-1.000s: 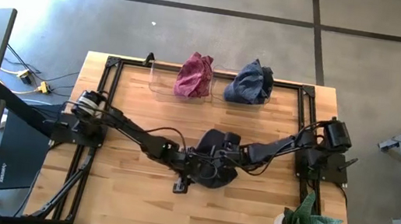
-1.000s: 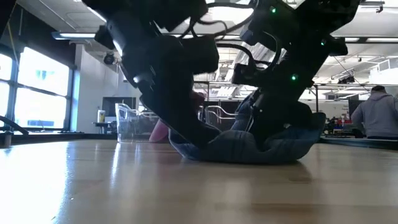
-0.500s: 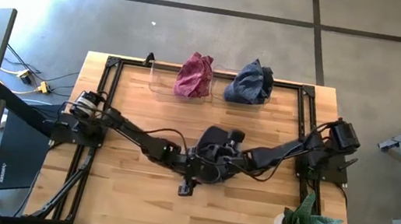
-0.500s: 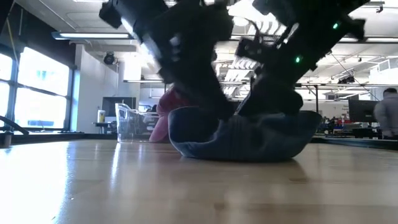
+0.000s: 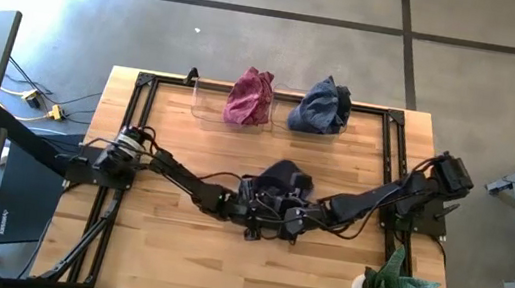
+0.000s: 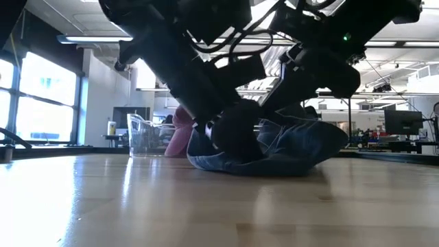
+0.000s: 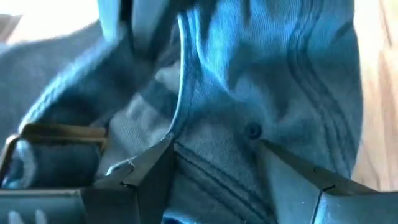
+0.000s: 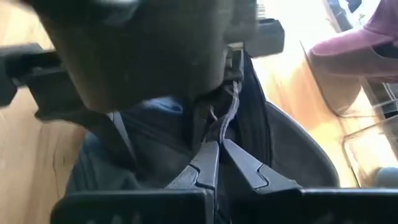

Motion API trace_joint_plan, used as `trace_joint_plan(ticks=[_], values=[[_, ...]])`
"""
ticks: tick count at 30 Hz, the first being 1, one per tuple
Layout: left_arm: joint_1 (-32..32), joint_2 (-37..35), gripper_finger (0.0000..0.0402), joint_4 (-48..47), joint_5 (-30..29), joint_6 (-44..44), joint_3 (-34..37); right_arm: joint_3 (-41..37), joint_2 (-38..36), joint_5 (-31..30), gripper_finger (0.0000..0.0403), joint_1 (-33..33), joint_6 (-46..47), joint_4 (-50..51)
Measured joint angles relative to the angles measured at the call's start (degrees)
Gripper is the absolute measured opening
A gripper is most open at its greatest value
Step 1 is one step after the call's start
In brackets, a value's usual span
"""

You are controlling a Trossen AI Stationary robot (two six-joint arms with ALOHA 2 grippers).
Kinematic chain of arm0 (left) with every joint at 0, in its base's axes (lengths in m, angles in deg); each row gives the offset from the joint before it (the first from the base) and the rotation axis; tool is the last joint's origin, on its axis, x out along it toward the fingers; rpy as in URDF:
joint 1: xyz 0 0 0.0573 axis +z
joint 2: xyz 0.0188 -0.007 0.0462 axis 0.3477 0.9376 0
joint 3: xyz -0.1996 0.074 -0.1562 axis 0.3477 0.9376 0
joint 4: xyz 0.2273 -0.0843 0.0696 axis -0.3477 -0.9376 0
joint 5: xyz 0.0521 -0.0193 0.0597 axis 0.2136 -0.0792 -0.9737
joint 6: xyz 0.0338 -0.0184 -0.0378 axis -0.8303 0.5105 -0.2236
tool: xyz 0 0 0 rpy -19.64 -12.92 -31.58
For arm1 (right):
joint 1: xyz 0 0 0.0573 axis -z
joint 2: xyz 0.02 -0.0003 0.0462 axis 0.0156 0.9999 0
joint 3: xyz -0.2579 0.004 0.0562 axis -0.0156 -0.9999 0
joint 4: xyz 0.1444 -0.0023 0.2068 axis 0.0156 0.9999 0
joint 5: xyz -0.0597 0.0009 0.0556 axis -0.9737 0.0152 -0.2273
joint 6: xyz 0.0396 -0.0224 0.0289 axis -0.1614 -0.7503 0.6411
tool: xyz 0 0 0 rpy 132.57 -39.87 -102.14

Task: Pick & Place hat
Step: Put the blue cap into the right transparent bin

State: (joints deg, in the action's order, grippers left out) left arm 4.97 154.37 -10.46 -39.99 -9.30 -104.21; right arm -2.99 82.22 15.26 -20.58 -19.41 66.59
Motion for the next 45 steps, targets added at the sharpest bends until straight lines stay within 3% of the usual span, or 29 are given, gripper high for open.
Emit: trace_joint_plan(ticks=[6, 16, 21, 28, 31, 41, 45], values=[[-0.01, -0.36, 0.0223, 0.13, 1.77, -1.42, -0.04, 0.00, -0.24, -0.65, 0.0006, 0.00, 0.07, 0.12], [-1.54, -5.77, 0.0223, -9.63, 1.28, -1.96, 0.01, 0.02, -0.24, -7.26, 0.0006, 1.65, 7.04, 1.71], [-0.50, -2.47, 0.0223, -6.11, 0.00, -2.14, -0.26, 0.02, -0.24, -3.09, 0.0004, 3.41, 10.89, 5.02], [1.85, -0.94, 0.0223, -4.63, 7.91, -2.06, -0.22, 0.02, -0.24, -0.53, 0.0007, 6.25, 19.82, 10.29], [1.99, -0.92, 0.0223, -4.25, 8.71, -1.99, -0.20, -0.17, -0.24, 2.48, 0.0005, 7.84, 23.86, 13.49], [0.94, -7.12, 0.0223, -9.73, 8.92, 1.37, 0.04, -7.00, -0.22, 9.79, 0.0015, 12.30, 26.76, 5.77], [1.13, -8.00, 0.0223, -10.85, 4.05, 1.97, 0.02, -8.52, -0.22, 11.43, 0.0025, 13.21, 26.60, 2.92]])
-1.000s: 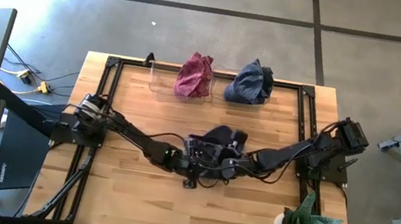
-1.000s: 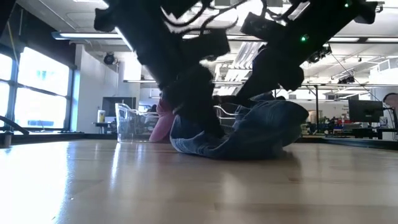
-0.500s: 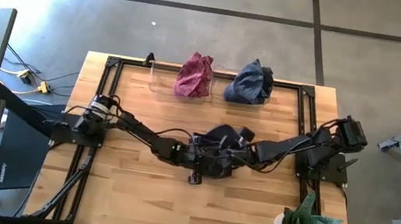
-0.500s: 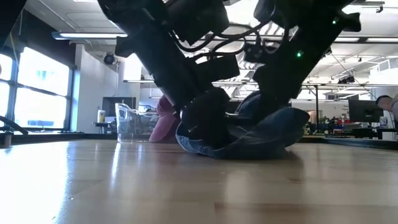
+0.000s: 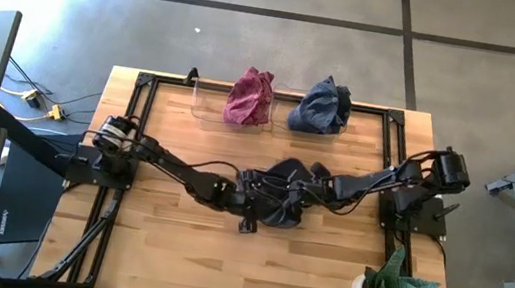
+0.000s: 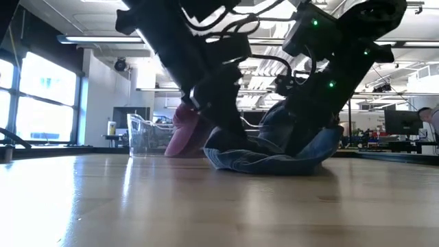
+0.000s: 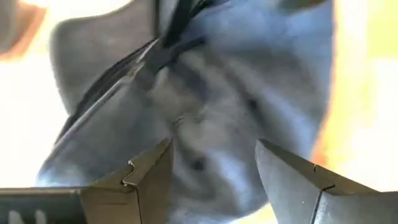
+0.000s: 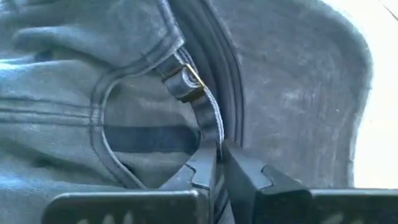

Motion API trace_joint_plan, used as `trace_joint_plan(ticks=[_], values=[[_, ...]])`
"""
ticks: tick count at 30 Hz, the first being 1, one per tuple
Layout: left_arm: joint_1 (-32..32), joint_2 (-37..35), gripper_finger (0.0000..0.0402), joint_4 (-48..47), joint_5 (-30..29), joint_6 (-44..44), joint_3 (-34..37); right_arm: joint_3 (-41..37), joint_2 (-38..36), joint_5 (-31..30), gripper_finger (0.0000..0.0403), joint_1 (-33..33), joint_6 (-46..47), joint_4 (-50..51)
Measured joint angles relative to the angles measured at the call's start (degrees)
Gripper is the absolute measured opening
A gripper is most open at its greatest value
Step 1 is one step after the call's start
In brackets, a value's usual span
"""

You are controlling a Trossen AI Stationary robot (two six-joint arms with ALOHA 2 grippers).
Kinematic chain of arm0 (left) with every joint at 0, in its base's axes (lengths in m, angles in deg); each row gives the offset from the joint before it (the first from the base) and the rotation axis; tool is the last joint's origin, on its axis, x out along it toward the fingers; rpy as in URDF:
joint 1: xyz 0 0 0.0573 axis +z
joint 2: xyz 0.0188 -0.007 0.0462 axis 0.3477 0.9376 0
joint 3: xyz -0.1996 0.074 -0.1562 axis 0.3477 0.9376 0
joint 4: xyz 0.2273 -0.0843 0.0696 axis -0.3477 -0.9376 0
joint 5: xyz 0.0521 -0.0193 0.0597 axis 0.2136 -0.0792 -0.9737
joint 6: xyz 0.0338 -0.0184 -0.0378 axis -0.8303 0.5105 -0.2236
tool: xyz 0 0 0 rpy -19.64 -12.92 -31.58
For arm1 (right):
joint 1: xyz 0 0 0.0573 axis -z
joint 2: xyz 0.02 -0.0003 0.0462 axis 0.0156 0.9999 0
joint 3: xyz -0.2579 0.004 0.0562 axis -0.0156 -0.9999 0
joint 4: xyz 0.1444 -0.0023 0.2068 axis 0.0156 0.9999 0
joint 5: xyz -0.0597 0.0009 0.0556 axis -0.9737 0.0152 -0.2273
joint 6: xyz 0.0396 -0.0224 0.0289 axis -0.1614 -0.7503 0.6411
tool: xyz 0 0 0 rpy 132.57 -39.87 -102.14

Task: Pick & Place hat
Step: Put the blue cap into the right transparent bin

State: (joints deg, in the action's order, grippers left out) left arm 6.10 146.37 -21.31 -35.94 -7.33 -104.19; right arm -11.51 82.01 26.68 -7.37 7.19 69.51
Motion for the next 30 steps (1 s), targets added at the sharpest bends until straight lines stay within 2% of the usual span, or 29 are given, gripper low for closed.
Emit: trace_joint_plan(ticks=[6, 11, 14, 17, 22, 28, 30], values=[[0.48, 1.65, 0.0223, -1.08, -8.94, 0.01, -0.09, 1.63, -0.73, -0.67, 0.0087, 0.12, -2.58, 3.92], [1.91, 3.13, 0.0223, -1.24, -9.85, 0.33, -0.11, 5.26, -4.17, 0.60, 0.0134, -1.36, -1.30, 9.88], [2.77, 3.57, 0.0223, -2.01, -8.05, 0.46, 0.00, 6.03, -4.85, 5.53, 0.0142, -3.94, -5.56, 7.92], [2.77, 3.54, 0.0223, -1.20, -7.75, 0.44, 0.00, 5.95, -4.18, 12.05, 0.0134, -5.71, -7.89, 5.97], [3.03, 2.97, 0.0223, -1.85, -6.82, -1.51, -1.30, 5.84, -1.58, 13.19, 0.0096, -5.37, -8.13, 8.66], [6.89, 4.98, 0.0223, -1.96, -6.07, -2.98, -2.19, 5.84, 0.48, 18.23, 0.0041, -4.31, -9.46, 11.44], [7.68, 5.44, 0.0223, -5.73, -7.30, -2.04, -2.00, 5.73, 0.47, 19.02, 0.0023, -4.51, -9.52, 14.79]])
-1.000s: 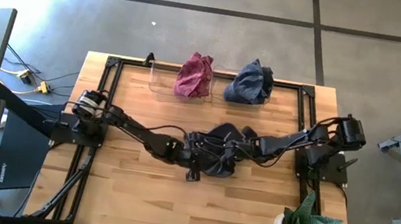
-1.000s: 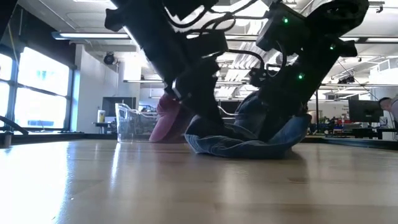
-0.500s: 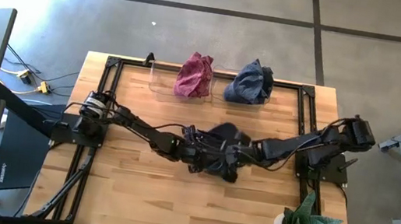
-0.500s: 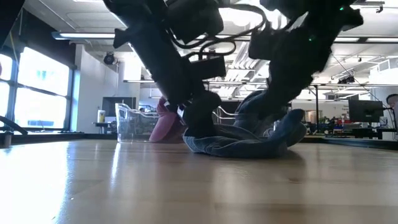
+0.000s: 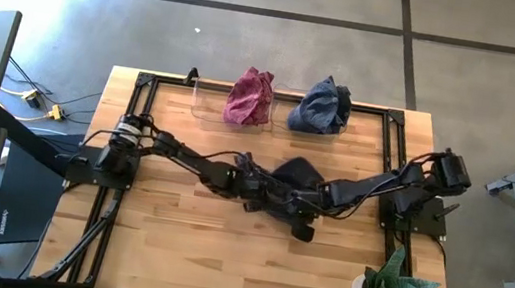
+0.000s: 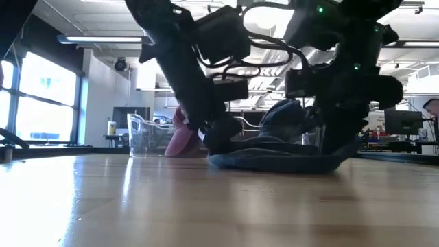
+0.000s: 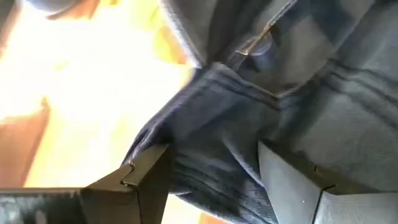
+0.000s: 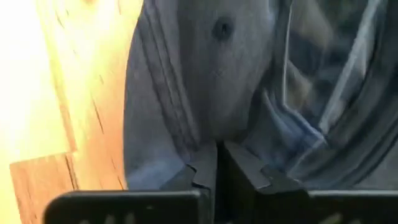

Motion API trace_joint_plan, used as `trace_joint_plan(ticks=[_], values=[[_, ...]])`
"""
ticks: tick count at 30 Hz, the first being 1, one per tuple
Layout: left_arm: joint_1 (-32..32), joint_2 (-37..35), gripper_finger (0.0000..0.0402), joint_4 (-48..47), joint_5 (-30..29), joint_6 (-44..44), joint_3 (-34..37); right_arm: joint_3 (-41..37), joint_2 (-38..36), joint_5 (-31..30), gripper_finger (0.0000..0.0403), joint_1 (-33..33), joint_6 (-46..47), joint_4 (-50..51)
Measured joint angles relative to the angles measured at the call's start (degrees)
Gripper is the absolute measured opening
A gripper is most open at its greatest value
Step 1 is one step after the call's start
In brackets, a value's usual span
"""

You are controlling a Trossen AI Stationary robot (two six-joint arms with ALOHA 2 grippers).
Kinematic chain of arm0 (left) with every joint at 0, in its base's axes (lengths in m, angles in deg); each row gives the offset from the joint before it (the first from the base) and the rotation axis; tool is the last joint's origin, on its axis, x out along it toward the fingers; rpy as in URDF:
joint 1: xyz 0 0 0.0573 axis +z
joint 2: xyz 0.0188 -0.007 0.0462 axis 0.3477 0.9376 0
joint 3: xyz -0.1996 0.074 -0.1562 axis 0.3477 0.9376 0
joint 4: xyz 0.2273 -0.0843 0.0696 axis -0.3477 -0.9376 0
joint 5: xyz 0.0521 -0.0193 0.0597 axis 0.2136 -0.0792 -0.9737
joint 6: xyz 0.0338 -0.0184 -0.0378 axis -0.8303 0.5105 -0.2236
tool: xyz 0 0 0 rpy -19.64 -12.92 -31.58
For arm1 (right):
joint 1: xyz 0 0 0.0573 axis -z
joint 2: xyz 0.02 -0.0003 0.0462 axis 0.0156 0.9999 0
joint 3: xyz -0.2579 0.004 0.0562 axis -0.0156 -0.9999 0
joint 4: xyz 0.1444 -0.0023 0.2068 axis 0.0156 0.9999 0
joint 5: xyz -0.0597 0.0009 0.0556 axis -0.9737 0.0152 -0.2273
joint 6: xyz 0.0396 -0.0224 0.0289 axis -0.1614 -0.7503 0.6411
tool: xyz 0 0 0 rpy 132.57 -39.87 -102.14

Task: Pick & Place hat
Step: Put the blue cap into the right transparent bin

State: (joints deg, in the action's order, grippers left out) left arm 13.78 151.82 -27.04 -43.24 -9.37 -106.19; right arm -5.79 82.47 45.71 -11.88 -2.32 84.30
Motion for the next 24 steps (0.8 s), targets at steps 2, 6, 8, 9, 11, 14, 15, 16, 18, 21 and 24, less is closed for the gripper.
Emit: trace_joint_plan(ticks=[2, 6, 8, 9, 11, 14, 15, 16, 18, 21, 24], values=[[0.28, -0.19, 0.0223, -1.84, -1.52, 1.02, -0.23, 0.18, -0.33, 0.15, 0.0008, -0.43, 1.69, 3.37], [-0.13, -0.24, 0.0223, -2.93, -2.76, 1.58, -0.25, 0.26, -0.49, 1.38, 0.0007, -1.20, 4.86, 7.80], [-0.96, -0.24, 0.0223, -2.91, -3.73, 1.58, -0.37, 0.24, -0.71, 1.53, 0.0011, -1.73, 4.04, 8.27], [-1.25, -0.23, 0.0223, -3.47, -4.39, 1.46, -0.79, 0.22, -0.99, 1.05, 0.0012, -1.95, 3.72, 8.23], [-2.61, -1.41, 0.0223, -4.53, -5.68, 0.97, -1.18, 0.08, -2.18, 0.00, 0.0013, -2.18, 3.70, 8.12], [-4.30, -2.14, 0.0223, -3.65, -6.45, 0.30, -2.65, 0.04, -4.62, -2.75, 0.0007, -2.40, 3.75, 7.77], [-4.75, -2.13, 0.0223, -4.00, -6.35, -0.38, -2.84, 0.04, -5.31, -4.35, 0.0004, -2.44, 3.93, 7.29], [-5.31, -2.05, 0.0223, -4.35, -6.04, -0.90, -3.03, 0.04, -5.87, -6.48, 0.0003, -2.44, 4.01, 6.42], [-6.11, -1.97, 0.0223, -3.73, -5.82, -1.91, -3.60, 0.04, -6.42, -12.56, 0.0003, -2.53, 4.51, 2.98], [-6.42, -2.01, 0.0223, -4.04, -5.73, -2.14, -3.61, 0.04, -5.92, -20.14, 0.0013, -2.28, 5.01, -3.20], [-6.30, -2.01, 0.0223, -5.48, -5.22, -0.82, -3.57, 0.04, -3.95, -22.43, 0.0034, -1.53, 2.27, -7.03]])
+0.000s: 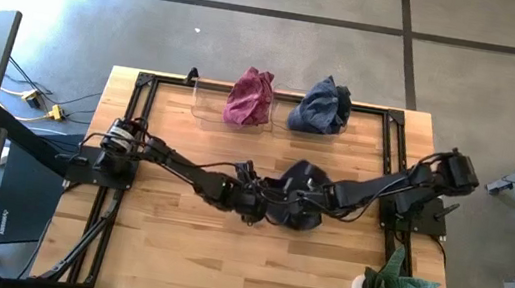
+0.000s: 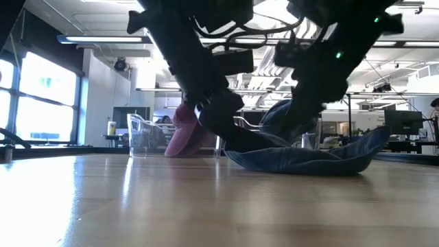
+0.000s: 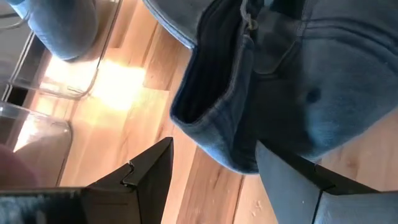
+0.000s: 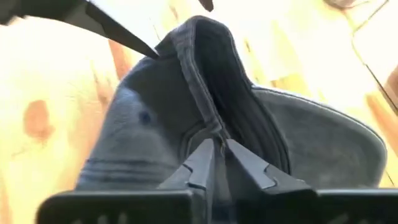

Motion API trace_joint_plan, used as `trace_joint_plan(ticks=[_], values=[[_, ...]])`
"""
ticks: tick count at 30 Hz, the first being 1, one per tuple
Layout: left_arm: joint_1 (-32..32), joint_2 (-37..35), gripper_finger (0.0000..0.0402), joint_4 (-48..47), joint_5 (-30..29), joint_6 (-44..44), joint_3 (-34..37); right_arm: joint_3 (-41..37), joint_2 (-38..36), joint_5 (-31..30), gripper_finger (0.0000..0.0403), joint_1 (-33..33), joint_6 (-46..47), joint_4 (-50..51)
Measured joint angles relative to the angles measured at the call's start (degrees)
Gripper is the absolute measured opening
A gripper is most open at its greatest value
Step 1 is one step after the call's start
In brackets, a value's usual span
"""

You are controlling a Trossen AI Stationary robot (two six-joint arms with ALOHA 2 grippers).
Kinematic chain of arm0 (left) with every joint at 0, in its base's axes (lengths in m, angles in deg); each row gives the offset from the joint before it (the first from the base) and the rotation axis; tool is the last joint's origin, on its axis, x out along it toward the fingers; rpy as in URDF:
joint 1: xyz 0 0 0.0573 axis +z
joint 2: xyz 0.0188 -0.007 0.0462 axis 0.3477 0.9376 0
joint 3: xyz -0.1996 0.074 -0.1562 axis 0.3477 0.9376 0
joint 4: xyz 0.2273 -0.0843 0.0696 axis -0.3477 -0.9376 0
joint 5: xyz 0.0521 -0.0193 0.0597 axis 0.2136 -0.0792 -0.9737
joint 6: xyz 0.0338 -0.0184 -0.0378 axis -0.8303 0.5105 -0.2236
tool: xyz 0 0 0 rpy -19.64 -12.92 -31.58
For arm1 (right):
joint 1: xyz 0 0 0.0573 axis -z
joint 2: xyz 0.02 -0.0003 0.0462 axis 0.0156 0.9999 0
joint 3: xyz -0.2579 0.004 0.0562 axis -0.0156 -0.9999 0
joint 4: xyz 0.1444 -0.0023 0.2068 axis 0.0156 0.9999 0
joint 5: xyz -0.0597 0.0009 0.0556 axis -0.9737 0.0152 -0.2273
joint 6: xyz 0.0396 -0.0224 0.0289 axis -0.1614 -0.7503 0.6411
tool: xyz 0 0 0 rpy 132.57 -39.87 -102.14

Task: Pick & Place hat
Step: Put the blue cap into the right transparent bin

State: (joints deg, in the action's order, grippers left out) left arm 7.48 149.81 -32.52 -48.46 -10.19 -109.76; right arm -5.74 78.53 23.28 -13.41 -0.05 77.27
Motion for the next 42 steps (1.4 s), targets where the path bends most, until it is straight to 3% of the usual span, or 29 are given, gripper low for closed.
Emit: trace_joint_plan(ticks=[6, 8, 13, 16, 19, 27, 33, 38, 42], values=[[-1.32, -3.25, 0.0223, -0.27, 1.74, 1.41, -0.22, 0.02, 7.13, 4.89, 0.0075, 2.79, -6.70, -6.71], [-1.74, -3.28, 0.0223, -1.73, 3.09, 1.55, 0.14, 0.02, 9.84, 1.40, 0.0077, 3.74, -8.17, -9.72], [-1.79, -2.31, 0.0223, -0.65, 3.01, 1.48, -0.08, 0.04, 12.04, -14.38, 0.0060, 4.60, -5.48, -11.38], [-1.81, -2.02, 0.0223, -2.30, 2.38, 1.81, 0.21, 0.04, 10.47, -13.89, 0.0044, 3.91, -6.23, -9.61], [-1.81, -2.14, 0.0223, -1.55, 2.42, 0.77, 0.00, 0.11, 7.88, -10.06, 0.0030, 3.56, -6.09, -6.80], [-0.37, 3.96, 0.0223, 14.02, -1.94, -6.24, 0.08, 0.12, 4.37, 15.63, 0.0012, 4.14, -3.16, 0.63], [0.95, 4.46, 0.0223, 16.67, -1.84, -7.52, 0.07, 0.11, 5.59, 27.13, 0.0002, 2.94, -4.84, 0.02], [0.83, 4.48, 0.0223, 17.74, 0.84, -7.57, 0.07, 0.11, 5.42, 35.10, 0.0003, 0.80, -7.55, -1.05], [0.90, 4.48, 0.0223, 18.64, 6.70, -8.81, 0.07, 0.09, 3.16, 33.96, 0.0002, -1.23, -8.77, 0.14]])
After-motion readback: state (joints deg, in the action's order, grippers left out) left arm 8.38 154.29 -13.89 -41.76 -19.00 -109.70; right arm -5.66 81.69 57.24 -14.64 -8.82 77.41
